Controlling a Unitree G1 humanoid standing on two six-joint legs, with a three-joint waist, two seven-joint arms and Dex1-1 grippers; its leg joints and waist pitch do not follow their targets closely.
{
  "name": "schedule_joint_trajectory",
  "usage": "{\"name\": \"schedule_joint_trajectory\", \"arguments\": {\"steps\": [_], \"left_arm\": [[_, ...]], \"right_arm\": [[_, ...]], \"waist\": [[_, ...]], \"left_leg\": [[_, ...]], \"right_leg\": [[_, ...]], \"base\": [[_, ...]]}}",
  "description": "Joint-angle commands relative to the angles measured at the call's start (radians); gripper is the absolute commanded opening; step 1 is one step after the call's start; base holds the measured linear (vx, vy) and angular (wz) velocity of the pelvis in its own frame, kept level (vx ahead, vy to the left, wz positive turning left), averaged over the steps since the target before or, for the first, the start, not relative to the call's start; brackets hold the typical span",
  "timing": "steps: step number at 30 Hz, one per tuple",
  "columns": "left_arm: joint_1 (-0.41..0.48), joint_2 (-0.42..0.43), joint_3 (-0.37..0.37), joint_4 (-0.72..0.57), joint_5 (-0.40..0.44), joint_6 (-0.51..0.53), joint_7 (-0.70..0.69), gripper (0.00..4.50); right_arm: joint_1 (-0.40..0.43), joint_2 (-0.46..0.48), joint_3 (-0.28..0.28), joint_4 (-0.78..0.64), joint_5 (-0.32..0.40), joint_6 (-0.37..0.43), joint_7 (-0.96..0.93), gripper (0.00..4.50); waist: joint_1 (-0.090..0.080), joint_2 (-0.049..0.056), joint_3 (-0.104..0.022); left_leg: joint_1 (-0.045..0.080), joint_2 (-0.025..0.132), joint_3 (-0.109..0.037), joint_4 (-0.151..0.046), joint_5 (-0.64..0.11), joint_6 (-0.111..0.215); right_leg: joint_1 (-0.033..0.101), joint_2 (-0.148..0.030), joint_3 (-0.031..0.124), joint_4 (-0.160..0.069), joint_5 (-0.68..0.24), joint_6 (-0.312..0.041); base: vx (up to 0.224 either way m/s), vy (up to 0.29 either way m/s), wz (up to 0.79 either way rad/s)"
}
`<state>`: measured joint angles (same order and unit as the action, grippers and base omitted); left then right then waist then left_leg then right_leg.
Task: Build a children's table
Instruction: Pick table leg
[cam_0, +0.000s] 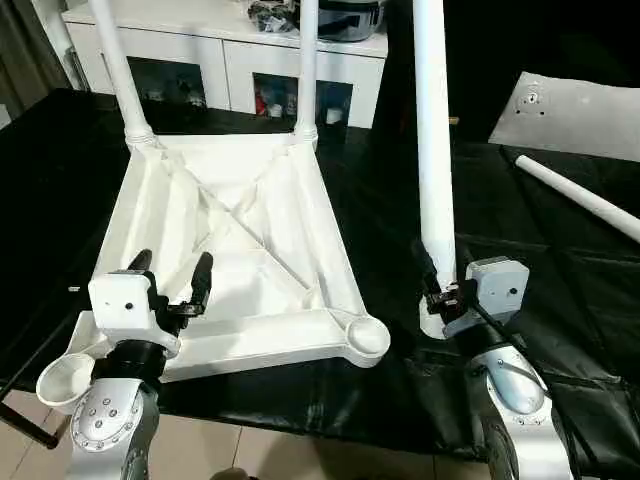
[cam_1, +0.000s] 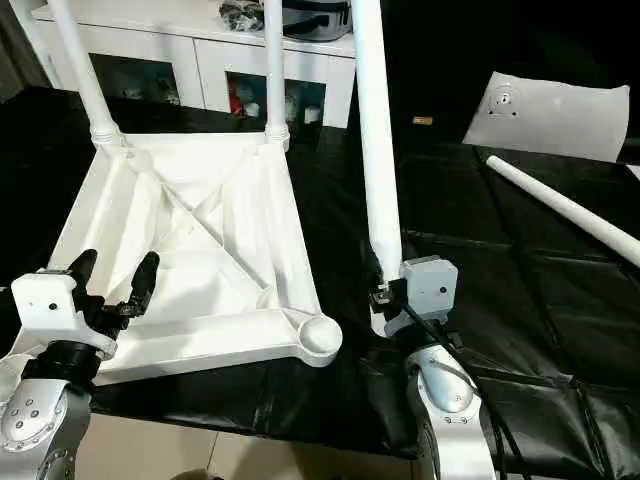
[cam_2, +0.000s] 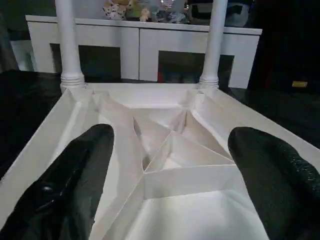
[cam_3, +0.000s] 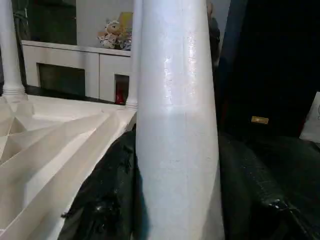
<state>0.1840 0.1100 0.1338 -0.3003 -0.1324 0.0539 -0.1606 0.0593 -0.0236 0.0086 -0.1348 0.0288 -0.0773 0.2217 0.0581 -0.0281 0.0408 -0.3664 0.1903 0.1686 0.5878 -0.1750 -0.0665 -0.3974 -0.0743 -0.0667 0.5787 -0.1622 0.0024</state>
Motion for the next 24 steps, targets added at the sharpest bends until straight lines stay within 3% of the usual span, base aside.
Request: {"name": "schedule_joint_trajectory", "arguments": {"steps": [1, 24], "left_arm": [[-0.007, 0.000, -0.002, 0.005, 0.000, -0.009, 0.000, 4.09], [-0.007, 0.000, -0.002, 0.005, 0.000, -0.009, 0.000, 4.09]], "right_arm": [[-0.009, -0.005, -0.001, 0.001, 0.008, 0.006, -0.002, 1.85], [-0.009, -0.005, -0.001, 0.001, 0.008, 0.006, -0.002, 1.85]], "waist": [[0.000, 0.010, -0.044], [0.000, 0.010, -0.044]], "left_leg": [[0.016, 0.031, -0.017, -0.083, -0.461, 0.002], [0.015, 0.031, -0.018, -0.083, -0.460, 0.002]], "right_leg": [[0.021, -0.047, 0.037, -0.084, -0.445, -0.037], [0.022, -0.047, 0.037, -0.084, -0.447, -0.035]], "base": [[0.000, 0.000, 0.00], [0.000, 0.000, 0.00]]}}
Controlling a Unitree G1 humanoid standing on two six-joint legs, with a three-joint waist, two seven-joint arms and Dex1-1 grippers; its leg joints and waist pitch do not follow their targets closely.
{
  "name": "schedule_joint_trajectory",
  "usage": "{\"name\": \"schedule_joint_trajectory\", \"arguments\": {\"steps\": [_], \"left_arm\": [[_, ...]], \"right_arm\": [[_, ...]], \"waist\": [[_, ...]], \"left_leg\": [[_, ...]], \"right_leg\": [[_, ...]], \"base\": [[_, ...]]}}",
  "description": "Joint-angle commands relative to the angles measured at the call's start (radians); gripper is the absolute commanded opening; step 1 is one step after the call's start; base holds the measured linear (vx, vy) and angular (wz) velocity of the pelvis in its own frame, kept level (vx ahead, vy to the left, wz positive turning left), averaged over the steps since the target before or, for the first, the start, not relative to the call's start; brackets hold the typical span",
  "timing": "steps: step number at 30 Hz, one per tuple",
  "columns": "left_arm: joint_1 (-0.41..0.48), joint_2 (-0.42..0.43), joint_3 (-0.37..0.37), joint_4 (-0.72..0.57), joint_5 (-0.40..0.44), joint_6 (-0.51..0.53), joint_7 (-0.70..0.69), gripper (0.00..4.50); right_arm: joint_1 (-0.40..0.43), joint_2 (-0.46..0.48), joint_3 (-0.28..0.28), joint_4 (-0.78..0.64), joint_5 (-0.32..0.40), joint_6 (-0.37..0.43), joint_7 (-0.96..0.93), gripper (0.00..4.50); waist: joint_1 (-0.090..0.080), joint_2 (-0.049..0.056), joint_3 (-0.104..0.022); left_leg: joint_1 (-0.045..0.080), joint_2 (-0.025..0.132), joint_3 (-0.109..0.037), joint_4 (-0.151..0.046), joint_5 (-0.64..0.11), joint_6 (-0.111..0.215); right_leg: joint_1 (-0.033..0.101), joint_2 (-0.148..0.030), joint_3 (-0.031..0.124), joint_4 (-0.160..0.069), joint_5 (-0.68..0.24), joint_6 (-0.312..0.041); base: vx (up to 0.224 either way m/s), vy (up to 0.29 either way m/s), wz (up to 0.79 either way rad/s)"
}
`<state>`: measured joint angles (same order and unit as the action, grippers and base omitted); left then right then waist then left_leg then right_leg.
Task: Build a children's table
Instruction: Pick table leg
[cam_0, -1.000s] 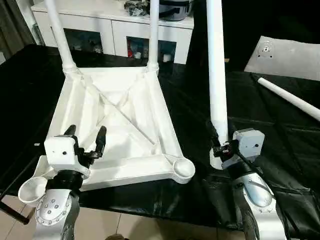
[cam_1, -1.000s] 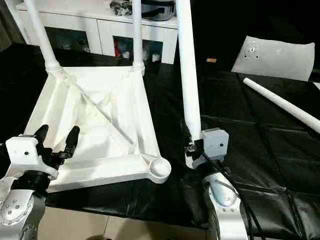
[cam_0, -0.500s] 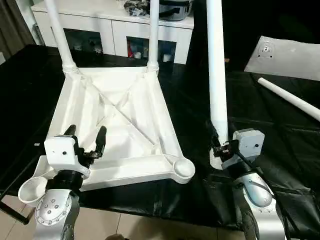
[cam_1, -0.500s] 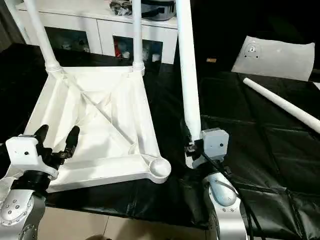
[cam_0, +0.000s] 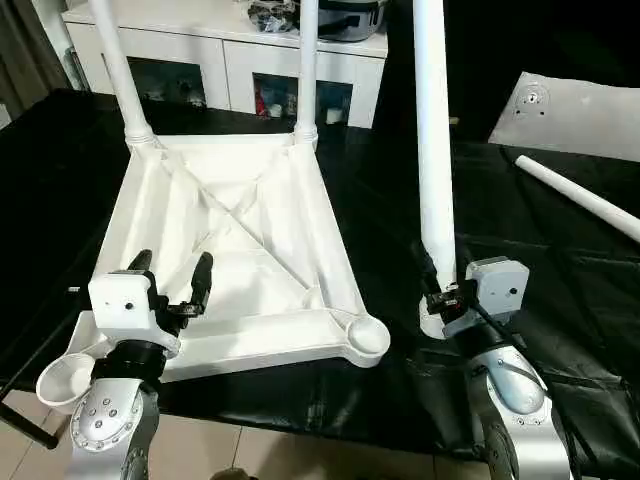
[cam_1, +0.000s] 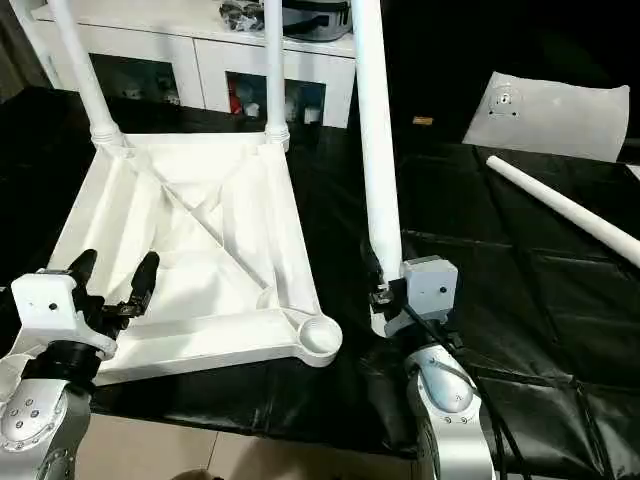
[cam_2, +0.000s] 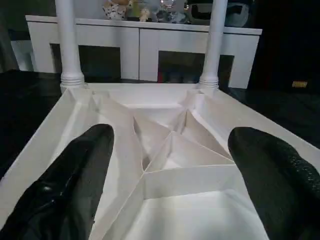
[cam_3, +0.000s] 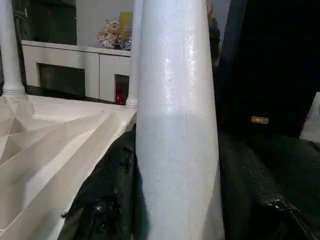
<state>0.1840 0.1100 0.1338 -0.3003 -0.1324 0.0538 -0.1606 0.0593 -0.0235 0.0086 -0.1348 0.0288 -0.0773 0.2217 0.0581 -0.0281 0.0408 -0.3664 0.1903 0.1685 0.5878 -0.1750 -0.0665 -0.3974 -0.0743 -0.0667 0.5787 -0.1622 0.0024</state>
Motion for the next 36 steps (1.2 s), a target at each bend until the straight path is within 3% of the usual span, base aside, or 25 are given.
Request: {"name": "schedule_joint_trajectory", "arguments": {"steps": [1, 16, 17, 18, 19, 20, 21, 22, 23, 24, 25, 26, 28, 29, 31, 32, 33, 34, 35, 36], "left_arm": [[-0.007, 0.000, -0.002, 0.005, 0.000, -0.009, 0.000, 4.09], [-0.007, 0.000, -0.002, 0.005, 0.000, -0.009, 0.000, 4.09], [-0.135, 0.074, 0.002, -0.175, 0.024, 0.510, 0.086, 4.09], [-0.135, 0.074, 0.002, -0.175, 0.024, 0.510, 0.086, 4.09], [-0.132, 0.072, 0.002, -0.181, 0.034, 0.509, 0.092, 4.09], [-0.132, 0.072, 0.000, -0.188, 0.041, 0.510, 0.095, 4.09], [-0.133, 0.072, -0.001, -0.195, 0.048, 0.511, 0.097, 4.09], [-0.139, 0.069, -0.003, -0.209, 0.051, 0.521, 0.103, 4.09], [-0.145, 0.067, 0.002, -0.218, 0.046, 0.522, 0.107, 4.09], [-0.147, 0.067, 0.003, -0.219, 0.046, 0.524, 0.108, 4.09], [-0.160, 0.079, 0.010, -0.222, 0.048, 0.528, 0.105, 4.09], [-0.160, 0.079, 0.010, -0.222, 0.048, 0.528, 0.105, 4.09], [-0.176, 0.096, 0.014, -0.230, 0.046, 0.562, 0.104, 4.09], [-0.207, 0.103, 0.025, -0.261, 0.023, 0.641, 0.108, 4.09], [-0.224, 0.106, 0.027, -0.280, 0.007, 0.669, 0.099, 4.09], [-0.224, 0.106, 0.027, -0.280, 0.007, 0.669, 0.099, 4.09], [-0.238, 0.111, 0.020, -0.295, -0.006, 0.683, 0.080, 4.09], [-0.256, 0.116, 0.011, -0.311, -0.026, 0.697, 0.057, 4.09], [-0.256, 0.116, 0.011, -0.311, -0.026, 0.698, 0.057, 4.09], [-0.265, 0.115, 0.009, -0.313, -0.036, 0.702, 0.051, 4.09]], "right_arm": [[-0.009, -0.005, -0.001, 0.001, 0.008, 0.006, -0.002, 1.85], [-0.009, -0.005, -0.001, 0.001, 0.008, 0.006, -0.002, 1.85], [0.008, -0.015, -0.042, -0.192, 0.015, 0.458, -0.085, 1.85], [0.008, -0.015, -0.042, -0.192, 0.015, 0.458, -0.085, 1.85], [0.001, -0.011, -0.042, -0.183, 0.028, 0.448, -0.082, 1.85], [-0.006, -0.009, -0.043, -0.178, 0.038, 0.444, -0.080, 1.85], [-0.012, -0.008, -0.044, -0.174, 0.047, 0.440, -0.079, 1.85], [-0.026, -0.008, -0.050, -0.168, 0.064, 0.436, -0.075, 1.85], [-0.036, -0.004, -0.052, -0.161, 0.070, 0.432, -0.077, 1.85], [-0.038, -0.003, -0.052, -0.159, 0.069, 0.431, -0.078, 1.85], [-0.047, 0.002, -0.050, -0.150, 0.064, 0.428, -0.083, 1.85], [-0.047, 0.002, -0.050, -0.150, 0.064, 0.428, -0.083, 1.85], [-0.053, 0.006, -0.046, -0.165, 0.067, 0.455, -0.083, 1.85], [-0.073, 0.004, -0.041, -0.211, 0.072, 0.510, -0.085, 1.85], [-0.092, 0.006, -0.041, -0.233, 0.091, 0.527, -0.078, 1.85], [-0.092, 0.006, -0.041, -0.233, 0.091, 0.527, -0.078, 1.85], [-0.121, 0.006, -0.042, -0.242, 0.094, 0.512, -0.081, 1.85], [-0.164, 0.025, -0.065, -0.248, 0.149, 0.516, -0.083, 1.85], [-0.164, 0.026, -0.066, -0.248, 0.151, 0.517, -0.083, 1.85], [-0.181, 0.045, -0.085, -0.245, 0.198, 0.527, -0.081, 1.85]], "waist": [[0.000, 0.010, -0.043], [0.000, 0.009, -0.044], [0.000, 0.009, -0.044], [-0.020, -0.019, -0.041], [0.008, 0.007, -0.039], [-0.006, -0.003, -0.029], [-0.008, 0.000, -0.029], [-0.013, -0.005, -0.025], [-0.018, -0.013, -0.032], [-0.023, -0.015, -0.034], [-0.028, -0.017, -0.034], [-0.028, -0.013, -0.034], [-0.033, -0.008, -0.033], [-0.033, -0.004, -0.031], [-0.033, -0.004, -0.031], [-0.033, -0.003, -0.029], [-0.031, -0.001, -0.025], [-0.034, 0.006, -0.022], [-0.040, 0.013, -0.020], [-0.042, 0.018, -0.018]], "left_leg": [[0.015, 0.031, -0.018, -0.083, -0.463, 0.002], [0.015, 0.030, -0.017, -0.082, -0.460, 0.002], [0.015, 0.030, -0.017, -0.082, -0.458, 0.002], [0.015, 0.034, -0.013, -0.078, -0.434, -0.019], [0.040, 0.024, -0.012, -0.068, -0.435, -0.012], [0.030, 0.020, -0.016, -0.067, -0.487, -0.019], [0.022, 0.022, -0.021, -0.072, -0.495, -0.028], [0.025, 0.024, -0.028, -0.076, -0.536, -0.039], [0.037, 0.019, -0.028, -0.064, -0.553, -0.039], [0.032, 0.017, -0.029, -0.064, -0.542, -0.037], [0.017, 0.017, -0.031, -0.068, -0.516, -0.032], [0.018, 0.017, -0.032, -0.068, -0.515, -0.032], [0.030, 0.017, -0.034, -0.066, -0.545, -0.034], [0.035, 0.018, -0.038, -0.067, -0.568, -0.036], [0.032, 0.021, -0.043, -0.072, -0.574, -0.036], [0.034, 0.021, -0.043, -0.073, -0.582, -0.036], [0.043, 0.021, -0.042, -0.068, -0.606, -0.038], [0.054, 0.020, -0.045, -0.064, -0.642, -0.042], [0.057, 0.026, -0.051, -0.071, -0.687, -0.041], [0.051, 0.033, -0.055, -0.082, -0.712, -0.041]], "right_leg": [[0.021, -0.046, 0.036, -0.084, -0.448, -0.035], [0.022, -0.047, 0.037, -0.085, -0.452, -0.034], [0.021, -0.047, 0.037, -0.085, -0.452, -0.034], [0.026, -0.029, 0.044, -0.058, -0.396, -0.051], [-0.003, -0.027, 0.048, -0.064, -0.405, -0.063], [0.000, -0.036, 0.038, -0.082, -0.518, -0.034], [0.012, -0.042, 0.031, -0.084, -0.556, -0.017], [0.013, -0.043, 0.020, -0.095, -0.631, 0.017], [0.005, -0.044, 0.015, -0.103, -0.657, 0.028], [0.010, -0.045, 0.015, -0.103, -0.654, 0.030], [0.019, -0.048, 0.015, -0.102, -0.650, 0.034], [0.018, -0.049, 0.015, -0.104, -0.654, 0.034], [0.010, -0.044, 0.010, -0.111, -0.650, 0.031], [0.011, -0.042, 0.005, -0.112, -0.637, 0.022], [0.019, -0.043, 0.001, -0.108, -0.601, 0.011], [0.017, -0.043, 0.001, -0.108, -0.605, 0.009], [0.009, -0.045, -0.004, -0.116, -0.630, 0.010], [0.005, -0.041, -0.019, -0.127, -0.652, 0.015], [0.016, -0.035, -0.037, -0.129, -0.633, 0.018], [0.026, -0.032, -0.040, -0.119, -0.606, 0.017]], "base": [[0.000, 0.000, 0.00], [0.000, 0.000, 0.00], [0.000, 0.000, 0.00], [0.000, 0.000, 0.00], [0.000, 0.000, 0.00], [0.000, 0.000, 0.00], [0.000, 0.000, 0.00], [0.000, 0.000, 0.00], [0.000, 0.000, 0.00], [0.000, 0.000, 0.00], [0.000, 0.000, 0.00], [0.000, 0.000, 0.00], [0.000, 0.000, 0.00], [0.000, 0.000, 0.00], [0.000, 0.000, 0.00], [0.000, 0.000, 0.00], [0.000, 0.000, 0.00], [-0.056, 0.020, 0.03], [0.000, 0.000, 0.00], [0.000, 0.000, 0.00]]}}
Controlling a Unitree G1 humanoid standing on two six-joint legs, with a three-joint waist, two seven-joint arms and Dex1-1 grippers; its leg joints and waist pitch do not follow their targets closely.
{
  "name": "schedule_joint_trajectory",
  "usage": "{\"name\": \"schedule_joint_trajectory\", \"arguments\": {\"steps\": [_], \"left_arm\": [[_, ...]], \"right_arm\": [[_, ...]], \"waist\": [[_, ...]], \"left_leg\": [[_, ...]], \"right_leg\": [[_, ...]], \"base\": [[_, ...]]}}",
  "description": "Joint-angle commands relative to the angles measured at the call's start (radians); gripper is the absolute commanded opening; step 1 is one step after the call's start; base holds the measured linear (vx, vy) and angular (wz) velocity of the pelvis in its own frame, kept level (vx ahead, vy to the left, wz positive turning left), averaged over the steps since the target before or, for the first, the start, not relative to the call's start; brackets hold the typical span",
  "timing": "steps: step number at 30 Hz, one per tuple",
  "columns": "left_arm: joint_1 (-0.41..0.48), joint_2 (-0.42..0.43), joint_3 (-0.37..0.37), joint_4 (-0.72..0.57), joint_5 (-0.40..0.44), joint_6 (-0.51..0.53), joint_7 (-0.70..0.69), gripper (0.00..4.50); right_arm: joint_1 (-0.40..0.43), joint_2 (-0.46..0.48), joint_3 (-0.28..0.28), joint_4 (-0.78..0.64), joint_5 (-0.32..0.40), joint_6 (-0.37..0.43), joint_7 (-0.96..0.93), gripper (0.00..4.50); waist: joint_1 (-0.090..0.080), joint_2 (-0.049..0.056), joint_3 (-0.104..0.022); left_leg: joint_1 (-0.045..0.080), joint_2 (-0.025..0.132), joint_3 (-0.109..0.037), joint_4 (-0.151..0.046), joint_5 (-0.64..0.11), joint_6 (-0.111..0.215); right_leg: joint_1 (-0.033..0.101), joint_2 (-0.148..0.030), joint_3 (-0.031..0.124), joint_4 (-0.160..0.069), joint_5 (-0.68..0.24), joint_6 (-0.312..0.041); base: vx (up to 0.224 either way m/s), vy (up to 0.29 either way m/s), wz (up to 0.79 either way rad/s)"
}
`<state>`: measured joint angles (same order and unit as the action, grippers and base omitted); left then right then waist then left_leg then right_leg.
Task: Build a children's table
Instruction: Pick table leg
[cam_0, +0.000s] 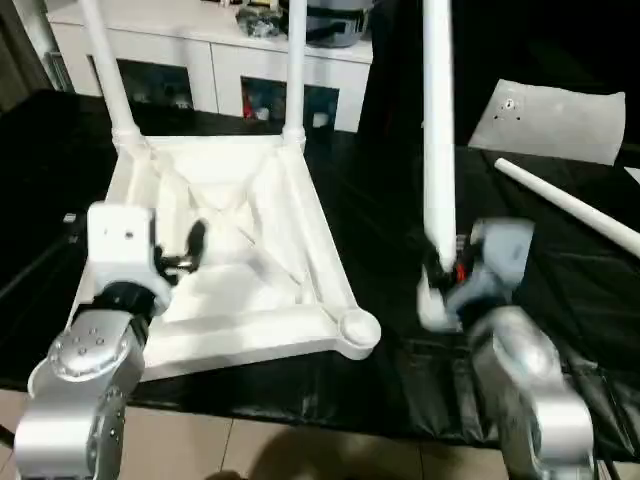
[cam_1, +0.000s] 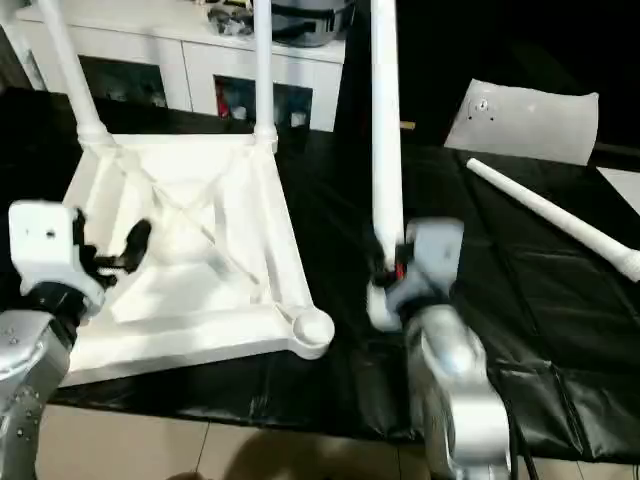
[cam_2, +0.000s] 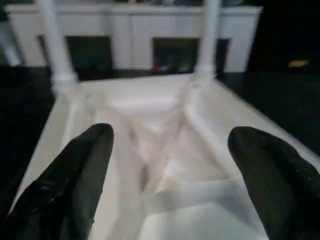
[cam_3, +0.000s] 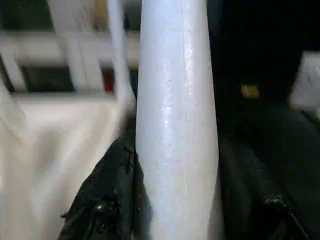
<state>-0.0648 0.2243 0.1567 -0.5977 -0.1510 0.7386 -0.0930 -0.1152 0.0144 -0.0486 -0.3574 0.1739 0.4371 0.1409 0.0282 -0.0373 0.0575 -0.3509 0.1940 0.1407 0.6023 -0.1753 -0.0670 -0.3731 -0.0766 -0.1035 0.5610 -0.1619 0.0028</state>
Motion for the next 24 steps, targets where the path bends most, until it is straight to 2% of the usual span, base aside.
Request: {"name": "schedule_joint_trajectory", "arguments": {"steps": [1, 2, 3, 4, 5, 6, 7, 8, 9, 10, 11, 12, 13, 14, 15, 16, 17, 18, 19, 20, 21, 22, 23, 24], "left_arm": [[-0.023, -0.001, -0.017, -0.012, -0.026, 0.013, -0.023, 4.09], [-0.023, -0.001, -0.017, -0.012, -0.026, 0.013, -0.023, 4.09], [-0.034, -0.004, -0.022, -0.004, -0.035, 0.007, -0.030, 4.09], [-0.073, -0.014, -0.040, 0.033, -0.036, 0.005, -0.032, 4.09], [-0.094, -0.018, -0.045, 0.050, -0.033, 0.011, -0.029, 4.09], [-0.122, -0.026, -0.052, 0.077, -0.034, 0.010, -0.030, 4.09], [-0.149, -0.028, -0.062, 0.102, -0.027, 0.001, -0.032, 4.09], [-0.187, -0.036, -0.066, 0.138, -0.035, -0.017, -0.043, 4.09], [-0.243, -0.041, -0.068, 0.183, -0.050, -0.029, -0.061, 4.09], [-0.300, -0.053, -0.043, 0.217, -0.108, 0.037, -0.087, 4.26], [-0.332, -0.065, -0.023, 0.235, -0.134, 0.067, -0.084, 4.26], [-0.363, -0.077, -0.004, 0.255, -0.157, 0.081, -0.082, 4.26], [-0.389, -0.083, 0.007, 0.272, -0.167, 0.076, -0.076, 4.26], [-0.389, -0.083, 0.007, 0.272, -0.167, 0.076, -0.076, 4.26], [-0.454, -0.084, 0.009, 0.311, -0.185, 0.112, -0.084, 4.26], [-0.492, -0.075, -0.011, 0.342, -0.172, 0.120, -0.097, 4.26], [-0.515, -0.069, -0.024, 0.362, -0.163, 0.123, -0.104, 4.26], [-0.520, -0.068, -0.027, 0.366, -0.161, 0.124, -0.105, 4.26], [-0.552, -0.065, -0.044, 0.401, -0.144, 0.121, -0.106, 4.26], [-0.588, -0.070, -0.047, 0.444, -0.139, 0.123, -0.103, 4.26], [-0.601, -0.072, -0.048, 0.459, -0.139, 0.123, -0.104, 4.26], [-0.676, -0.078, -0.068, 0.539, -0.145, 0.121, -0.122, 4.26], [-0.709, -0.086, -0.086, 0.568, -0.149, 0.128, -0.131, 4.26], [-0.709, -0.086, -0.086, 0.568, -0.149, 0.128, -0.131, 4.26]], "right_arm": [[-0.016, 0.021, -0.038, -0.013, 0.084, 0.001, 0.007, 1.85], [-0.016, 0.021, -0.038, -0.013, 0.084, 0.001, 0.007, 1.85], [-0.026, 0.035, -0.046, 0.001, 0.110, -0.025, 0.018, 1.85], [-0.047, 0.045, -0.047, 0.023, 0.129, -0.072, 0.043, 1.85], [-0.058, 0.049, -0.050, 0.029, 0.137, -0.074, 0.048, 1.85], [-0.073, 0.055, -0.062, 0.043, 0.159, -0.080, 0.060, 1.85], [-0.090, 0.061, -0.079, 0.058, 0.184, -0.080, 0.073, 1.85], [-0.120, 0.066, -0.111, 0.083, 0.234, -0.069, 0.087, 1.85], [-0.162, 0.070, -0.154, 0.111, 0.320, -0.023, 0.115, 1.85], [-0.193, 0.066, -0.185, 0.125, 0.412, 0.042, 0.149, 1.85], [-0.204, 0.061, -0.191, 0.132, 0.437, 0.060, 0.168, 1.85], [-0.215, 0.055, -0.193, 0.140, 0.456, 0.069, 0.181, 1.85], [-0.225, 0.047, -0.194, 0.148, 0.470, 0.074, 0.189, 1.85], [-0.225, 0.047, -0.194, 0.148, 0.470, 0.074, 0.189, 1.85], [-0.242, 0.014, -0.179, 0.172, 0.484, 0.092, 0.244, 1.85], [-0.251, -0.007, -0.163, 0.181, 0.490, 0.110, 0.285, 1.85], [-0.256, -0.019, -0.155, 0.188, 0.495, 0.118, 0.308, 1.85], [-0.257, -0.022, -0.153, 0.189, 0.496, 0.120, 0.312, 1.85], [-0.262, -0.032, -0.143, 0.192, 0.505, 0.133, 0.334, 1.85], [-0.270, -0.043, -0.137, 0.197, 0.518, 0.150, 0.356, 1.85], [-0.271, -0.048, -0.133, 0.196, 0.523, 0.157, 0.365, 1.85], [-0.273, -0.079, -0.100, 0.185, 0.538, 0.190, 0.414, 1.85], [-0.269, -0.090, -0.075, 0.175, 0.533, 0.195, 0.430, 1.85], [-0.269, -0.090, -0.075, 0.175, 0.533, 0.195, 0.430, 1.85]], "waist": [[-0.003, 0.031, -0.037], [-0.003, 0.031, -0.037], [0.010, 0.033, -0.035], [0.000, 0.067, -0.021], [-0.021, 0.056, -0.019], [-0.017, 0.080, -0.017], [0.068, 0.098, -0.029], [0.088, 0.095, -0.043], [0.061, 0.029, -0.064], [0.068, 0.014, -0.030], [0.068, 0.021, -0.041], [0.085, 0.039, -0.052], [0.085, 0.057, -0.066], [0.067, 0.046, -0.073], [0.057, 0.060, -0.080], [0.051, 0.065, -0.084], [0.050, 0.058, -0.081], [0.052, 0.057, -0.079], [0.051, 0.046, -0.075], [0.054, 0.046, -0.075], [0.054, 0.046, -0.075], [0.056, 0.042, -0.072], [0.063, 0.046, -0.079], [0.061, 0.042, -0.077]], "left_leg": [[0.011, 0.060, -0.030, -0.137, -0.778, -0.039], [0.011, 0.060, -0.030, -0.137, -0.778, -0.039], [0.029, 0.046, -0.016, -0.127, -0.771, -0.053], [0.073, 0.008, -0.004, -0.079, -0.768, -0.068], [0.083, 0.002, -0.012, -0.056, -0.751, -0.051], [0.062, 0.019, -0.015, -0.089, -0.796, -0.049], [-0.108, 0.052, 0.024, -0.190, -0.922, -0.070], [-0.085, 0.047, 0.053, -0.193, -0.885, -0.047], [0.040, 0.028, 0.037, -0.105, -0.661, -0.037], [0.073, -0.033, 0.003, 0.110, -0.285, -0.019], [0.022, -0.042, -0.029, 0.102, -0.133, 0.007], [-0.025, -0.010, -0.035, 0.008, -0.109, -0.014], [-0.001, 0.009, -0.031, -0.030, -0.133, -0.054], [-0.006, 0.008, -0.030, -0.036, -0.123, -0.044], [-0.022, 0.006, -0.033, -0.044, -0.099, -0.041], [-0.023, 0.003, -0.029, -0.040, -0.111, -0.028], [-0.027, 0.002, -0.023, -0.040, -0.127, -0.020], [-0.025, 0.001, -0.018, -0.041, -0.147, -0.014], [-0.028, 0.002, -0.014, -0.047, -0.169, -0.004], [-0.028, 0.002, -0.012, -0.048, -0.175, 0.001], [-0.028, 0.002, -0.012, -0.048, -0.175, 0.001], [-0.024, 0.003, -0.009, -0.049, -0.186, 0.004], [-0.018, 0.010, -0.011, -0.049, -0.169, 0.001], [-0.024, 0.010, -0.010, -0.051, -0.157, 0.004]], "right_leg": [[0.039, -0.027, 0.017, -0.035, -0.461, -0.014], [0.039, -0.027, 0.017, -0.035, -0.461, -0.014], [0.011, -0.037, 0.036, -0.048, -0.492, -0.029], [-0.044, -0.037, 0.007, -0.133, -0.695, 0.002], [-0.027, -0.020, -0.062, -0.165, -0.781, 0.058], [0.004, -0.003, -0.085, -0.133, -0.709, 0.051], [0.130, 0.002, -0.047, 0.163, -0.291, -0.039], [0.106, 0.007, -0.019, 0.161, -0.221, -0.037], [0.014, -0.043, 0.092, 0.083, -0.578, 0.037], [-0.090, -0.158, 0.120, -0.116, -1.146, 0.036], [-0.039, -0.159, 0.152, -0.092, -1.119, 0.023], [0.022, -0.127, 0.118, -0.032, -0.861, 0.003], [-0.003, -0.051, 0.087, 0.012, -0.462, -0.049], [0.008, -0.039, 0.088, 0.027, -0.288, -0.068], [0.027, -0.039, 0.082, 0.041, -0.110, -0.127], [0.033, -0.043, 0.078, 0.037, -0.068, -0.160], [0.035, -0.043, 0.078, 0.027, -0.077, -0.172], [0.032, -0.045, 0.079, 0.019, -0.107, -0.173], [0.037, -0.049, 0.079, 0.008, -0.167, -0.170], [0.035, -0.051, 0.079, 0.002, -0.222, -0.159], [0.035, -0.051, 0.079, 0.002, -0.222, -0.159], [0.030, -0.051, 0.080, -0.007, -0.283, -0.141], [0.030, -0.056, 0.081, -0.004, -0.255, -0.144], [0.031, -0.055, 0.080, -0.004, -0.232, -0.149]], "base": [[0.000, 0.000, 0.00], [0.000, 0.000, 0.00], [0.000, 0.000, 0.00], [0.000, 0.000, 0.00], [0.000, 0.000, 0.00], [0.000, 0.000, 0.00], [-0.106, 0.005, 0.01], [-0.106, 0.005, 0.01], [-0.038, -0.086, -0.09], [0.035, -0.095, -0.15], [0.035, -0.095, -0.15], [0.000, 0.000, 0.00], [0.000, 0.000, 0.00], [0.000, 0.000, 0.00], [0.000, 0.000, 0.00], [0.000, 0.000, 0.00], [0.000, 0.000, 0.00], [0.000, 0.000, 0.00], [0.000, 0.000, 0.00], [0.000, 0.000, 0.00], [0.000, 0.000, 0.00], [0.000, 0.000, 0.00], [0.000, 0.000, 0.00], [0.000, 0.000, 0.00]]}}
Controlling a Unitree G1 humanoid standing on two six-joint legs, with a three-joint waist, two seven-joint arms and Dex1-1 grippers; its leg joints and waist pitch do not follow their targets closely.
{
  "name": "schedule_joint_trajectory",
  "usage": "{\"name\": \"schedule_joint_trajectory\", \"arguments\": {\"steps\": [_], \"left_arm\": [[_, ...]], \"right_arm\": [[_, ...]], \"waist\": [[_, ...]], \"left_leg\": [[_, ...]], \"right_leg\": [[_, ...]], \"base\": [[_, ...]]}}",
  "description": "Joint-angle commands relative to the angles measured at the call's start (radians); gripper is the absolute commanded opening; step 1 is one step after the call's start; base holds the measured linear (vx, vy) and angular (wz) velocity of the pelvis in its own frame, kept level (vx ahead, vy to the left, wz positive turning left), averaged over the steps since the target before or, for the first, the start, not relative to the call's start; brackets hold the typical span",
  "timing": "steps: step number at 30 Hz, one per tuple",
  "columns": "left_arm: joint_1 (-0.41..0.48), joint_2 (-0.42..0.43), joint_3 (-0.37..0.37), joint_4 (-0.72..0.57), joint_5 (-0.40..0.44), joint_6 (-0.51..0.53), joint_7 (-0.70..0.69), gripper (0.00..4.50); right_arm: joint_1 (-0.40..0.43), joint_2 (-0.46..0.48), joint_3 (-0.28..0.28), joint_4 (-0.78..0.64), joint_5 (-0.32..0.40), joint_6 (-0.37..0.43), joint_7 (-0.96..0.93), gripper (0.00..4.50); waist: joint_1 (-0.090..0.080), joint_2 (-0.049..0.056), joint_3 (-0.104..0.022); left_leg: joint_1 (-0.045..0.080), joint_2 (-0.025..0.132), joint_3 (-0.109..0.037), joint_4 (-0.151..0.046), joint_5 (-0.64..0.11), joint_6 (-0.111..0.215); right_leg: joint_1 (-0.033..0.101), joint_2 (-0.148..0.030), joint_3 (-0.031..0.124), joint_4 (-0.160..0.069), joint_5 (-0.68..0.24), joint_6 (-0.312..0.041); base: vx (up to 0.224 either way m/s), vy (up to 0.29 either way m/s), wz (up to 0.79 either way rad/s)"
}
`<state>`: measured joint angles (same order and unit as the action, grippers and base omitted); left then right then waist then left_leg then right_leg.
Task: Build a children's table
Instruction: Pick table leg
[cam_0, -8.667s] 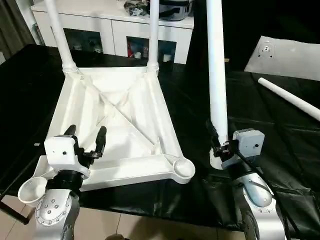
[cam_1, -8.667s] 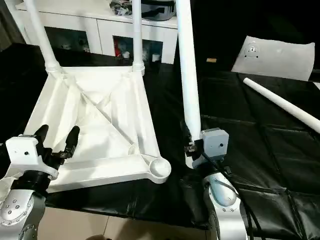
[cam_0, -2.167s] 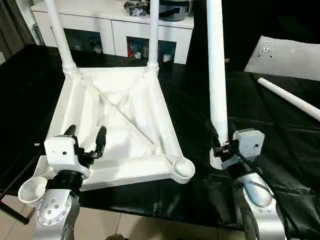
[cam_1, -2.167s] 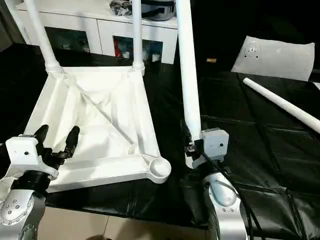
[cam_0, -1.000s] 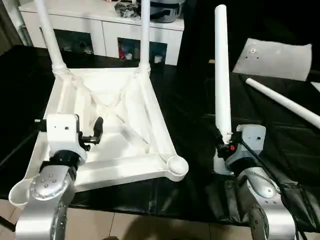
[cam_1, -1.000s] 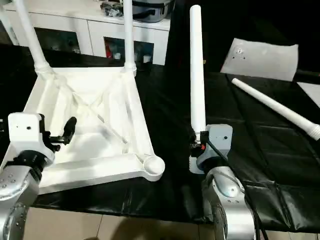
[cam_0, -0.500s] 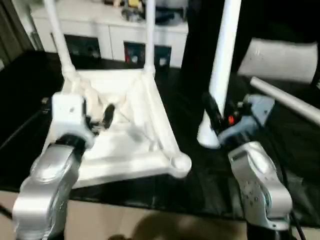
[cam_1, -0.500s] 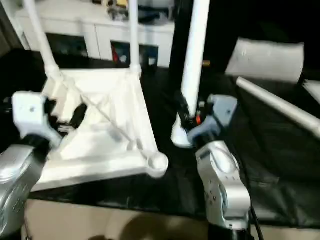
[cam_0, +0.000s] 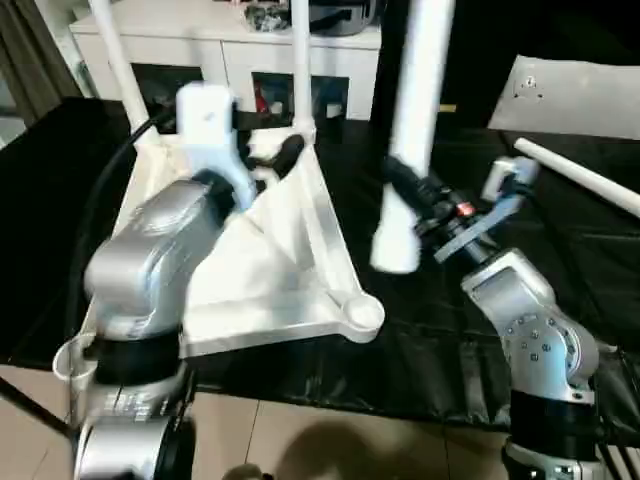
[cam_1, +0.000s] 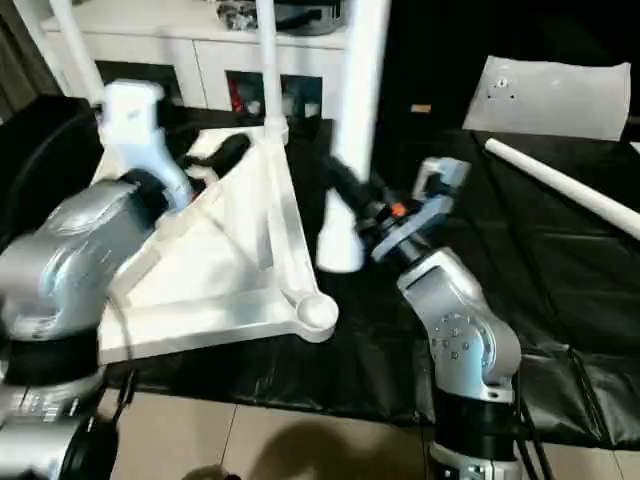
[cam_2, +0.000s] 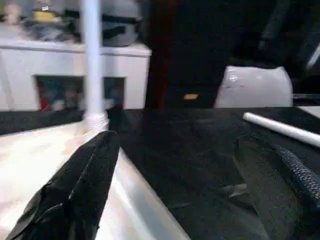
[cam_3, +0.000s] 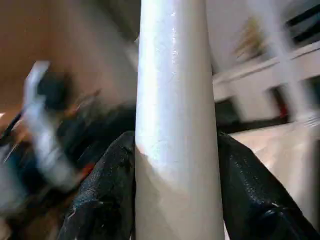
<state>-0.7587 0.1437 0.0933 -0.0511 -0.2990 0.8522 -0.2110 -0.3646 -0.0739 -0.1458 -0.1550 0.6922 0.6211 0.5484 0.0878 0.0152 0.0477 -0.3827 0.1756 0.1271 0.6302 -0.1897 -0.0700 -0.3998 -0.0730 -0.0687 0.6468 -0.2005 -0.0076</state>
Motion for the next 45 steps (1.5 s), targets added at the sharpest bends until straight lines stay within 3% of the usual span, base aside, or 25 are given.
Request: {"name": "schedule_joint_trajectory", "arguments": {"steps": [1, 2, 5, 7, 16, 20, 22, 26, 29, 33, 34, 36, 38, 42, 45], "left_arm": [[-0.026, -0.007, -0.027, 0.031, -0.003, 0.015, -0.014, 4.26], [-0.068, -0.023, -0.060, 0.051, -0.011, 0.015, -0.033, 4.26], [-0.090, -0.037, -0.072, 0.047, -0.025, 0.023, -0.053, 4.26], [-0.097, -0.046, -0.075, 0.031, -0.043, 0.034, -0.071, 4.26], [-0.115, -0.052, -0.132, -0.102, -0.126, 0.079, -0.168, 4.26], [-0.110, -0.050, -0.146, -0.121, -0.125, 0.083, -0.182, 4.26], [-0.083, -0.017, -0.159, -0.106, -0.068, 0.041, -0.163, 4.26], [-0.066, 0.004, -0.143, -0.084, -0.037, 0.016, -0.139, 4.26], [0.010, 0.067, -0.065, -0.072, -0.008, -0.062, -0.118, 4.26], [0.053, 0.084, -0.030, -0.099, -0.028, -0.074, -0.136, 4.26], [0.083, 0.078, -0.006, -0.137, -0.069, -0.053, -0.157, 4.45], [0.099, 0.070, 0.006, -0.168, -0.102, -0.035, -0.169, 4.48], [0.113, 0.056, -0.026, -0.229, -0.145, -0.029, -0.201, 4.48], [0.119, 0.048, -0.079, -0.249, -0.112, -0.039, -0.179, 4.48], [0.107, 0.014, -0.058, -0.237, -0.118, -0.046, -0.154, 4.48]], "right_arm": [[-0.020, -0.004, 0.027, -0.028, 0.015, 0.012, 0.026, 1.85], [-0.019, -0.025, 0.073, -0.021, -0.031, -0.005, 0.039, 1.85], [-0.022, -0.032, 0.096, -0.008, -0.066, -0.022, 0.044, 1.85], [-0.026, -0.038, 0.109, -0.001, -0.088, -0.034, 0.048, 1.85], [-0.037, -0.076, 0.151, 0.028, -0.148, -0.068, 0.044, 1.85], [-0.039, -0.077, 0.160, 0.032, -0.162, -0.074, 0.043, 1.85], [-0.045, -0.081, 0.168, 0.042, -0.181, -0.084, 0.029, 1.85], [-0.050, -0.085, 0.173, 0.047, -0.200, -0.090, 0.014, 1.85], [-0.058, -0.085, 0.173, 0.058, -0.233, -0.084, -0.029, 1.85], [-0.066, -0.074, 0.167, 0.066, -0.257, -0.092, -0.068, 1.85], [-0.082, -0.069, 0.177, 0.087, -0.320, -0.091, -0.144, 1.85], [-0.094, -0.072, 0.188, 0.102, -0.356, -0.085, -0.180, 1.85], [-0.112, -0.068, 0.203, 0.124, -0.373, -0.085, -0.189, 1.85], [-0.136, -0.045, 0.197, 0.140, -0.356, -0.071, -0.204, 1.85], [-0.149, -0.051, 0.215, 0.141, -0.361, -0.080, -0.174, 1.85]], "waist": [[0.003, -0.008, -0.069], [0.002, -0.021, -0.067], [0.007, -0.017, -0.066], [0.007, -0.022, -0.066], [0.012, -0.023, -0.063], [0.008, -0.026, -0.060], [0.005, -0.024, -0.061], [0.001, -0.019, -0.061], [-0.003, -0.015, -0.063], [-0.004, -0.014, -0.066], [-0.001, -0.016, -0.066], [-0.002, -0.017, -0.065], [0.000, -0.016, -0.063], [-0.003, -0.024, -0.060], [-0.006, -0.028, -0.058]], "left_leg": [[0.006, 0.029, 0.002, -0.081, -0.132, 0.008], [0.004, 0.030, 0.005, -0.082, -0.126, 0.012], [0.006, 0.032, 0.008, -0.082, -0.133, 0.005], [0.005, 0.033, 0.009, -0.083, -0.143, 0.006], [0.005, 0.035, 0.015, -0.083, -0.141, 0.013], [0.004, 0.033, 0.016, -0.083, -0.155, 0.013], [0.003, 0.033, 0.015, -0.084, -0.155, 0.010], [0.004, 0.033, 0.014, -0.086, -0.160, 0.000], [0.002, 0.032, 0.012, -0.087, -0.147, -0.009], [0.007, 0.035, 0.015, -0.087, -0.133, -0.011], [0.011, 0.038, 0.015, -0.087, -0.125, -0.013], [0.010, 0.037, 0.017, -0.090, -0.121, -0.028], [0.015, 0.039, 0.018, -0.090, -0.155, -0.030], [0.007, 0.037, 0.018, -0.094, -0.171, -0.025], [0.006, 0.035, 0.020, -0.093, -0.170, -0.023]], "right_leg": [[0.060, -0.059, 0.043, -0.087, -0.177, -0.142], [0.057, -0.060, 0.043, -0.088, -0.158, -0.152], [0.053, -0.064, 0.045, -0.089, -0.173, -0.158], [0.057, -0.066, 0.044, -0.090, -0.173, -0.162], [0.054, -0.067, 0.046, -0.092, -0.195, -0.174], [0.055, -0.063, 0.046, -0.097, -0.230, -0.151], [0.055, -0.063, 0.046, -0.098, -0.235, -0.144], [0.053, -0.060, 0.046, -0.100, -0.236, -0.133], [0.055, -0.059, 0.046, -0.093, -0.189, -0.137], [0.052, -0.056, 0.046, -0.088, -0.144, -0.159], [0.048, -0.058, 0.047, -0.084, -0.131, -0.168], [0.048, -0.058, 0.046, -0.082, -0.129, -0.185], [0.045, -0.059, 0.048, -0.083, -0.146, -0.182], [0.050, -0.059, 0.050, -0.088, -0.159, -0.156], [0.051, -0.060, 0.051, -0.094, -0.193, -0.131]], "base": [[0.000, 0.000, 0.00], [0.000, 0.000, 0.00], [0.000, 0.000, 0.00], [0.000, 0.000, 0.00], [0.000, 0.000, 0.00], [0.000, 0.000, 0.00], [0.000, 0.000, 0.00], [0.000, 0.000, 0.00], [0.000, 0.000, 0.00], [0.000, 0.000, 0.00], [0.000, 0.000, 0.00], [0.000, 0.000, 0.00], [0.000, 0.000, 0.00], [0.000, 0.000, 0.00], [0.000, 0.000, 0.00]]}}
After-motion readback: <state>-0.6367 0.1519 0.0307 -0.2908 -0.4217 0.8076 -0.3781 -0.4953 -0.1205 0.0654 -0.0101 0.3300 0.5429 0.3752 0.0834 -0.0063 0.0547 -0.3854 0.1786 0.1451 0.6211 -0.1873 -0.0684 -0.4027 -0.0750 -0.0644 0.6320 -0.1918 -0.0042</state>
